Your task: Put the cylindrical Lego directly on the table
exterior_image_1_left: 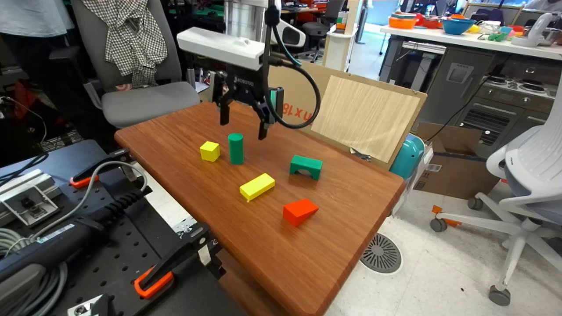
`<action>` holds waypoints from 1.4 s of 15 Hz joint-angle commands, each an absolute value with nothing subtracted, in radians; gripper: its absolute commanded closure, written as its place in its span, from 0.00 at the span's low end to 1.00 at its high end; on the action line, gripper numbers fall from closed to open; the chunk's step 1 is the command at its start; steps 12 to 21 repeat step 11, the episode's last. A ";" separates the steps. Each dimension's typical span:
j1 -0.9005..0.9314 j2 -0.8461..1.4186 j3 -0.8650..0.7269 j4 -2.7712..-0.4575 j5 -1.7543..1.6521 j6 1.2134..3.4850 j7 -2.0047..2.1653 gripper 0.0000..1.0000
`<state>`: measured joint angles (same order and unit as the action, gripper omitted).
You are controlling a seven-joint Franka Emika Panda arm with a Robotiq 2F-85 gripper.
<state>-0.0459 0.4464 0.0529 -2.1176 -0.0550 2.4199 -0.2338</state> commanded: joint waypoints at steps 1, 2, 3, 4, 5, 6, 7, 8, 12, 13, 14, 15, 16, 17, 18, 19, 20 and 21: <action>-0.065 0.260 0.041 -2.257 -0.046 2.440 -0.248 0.00; -0.067 0.216 0.031 -2.286 -0.050 2.441 -0.243 0.00; -0.070 0.169 0.022 -2.318 -0.052 2.446 -0.246 0.00; -0.074 0.125 0.012 -2.351 -0.048 2.446 -0.248 0.00; -0.076 0.084 0.003 -2.376 -0.046 2.436 -0.252 0.00; -0.084 0.041 -0.004 -2.411 -0.026 2.432 -0.267 0.00; -0.088 0.001 -0.012 -2.441 -0.007 2.423 -0.282 0.00; -0.093 -0.034 -0.021 -2.474 0.025 2.412 -0.296 0.00; -0.075 0.008 -0.034 -2.438 -0.004 2.416 -0.271 0.00; -0.075 0.008 -0.034 -2.438 -0.004 2.416 -0.271 0.00; -0.075 0.008 -0.034 -2.438 -0.004 2.416 -0.271 0.00; -0.075 0.008 -0.034 -2.438 -0.004 2.416 -0.271 0.00; -0.075 0.008 -0.034 -2.438 -0.004 2.416 -0.271 0.00; -0.075 0.008 -0.034 -2.438 -0.004 2.416 -0.271 0.00; -0.075 0.008 -0.034 -2.438 -0.004 2.416 -0.271 0.00; -0.075 0.008 -0.034 -2.438 -0.004 2.416 -0.271 0.00; -0.075 0.008 -0.034 -2.438 -0.004 2.416 -0.271 0.00; -0.075 0.008 -0.034 -2.438 -0.004 2.416 -0.271 0.00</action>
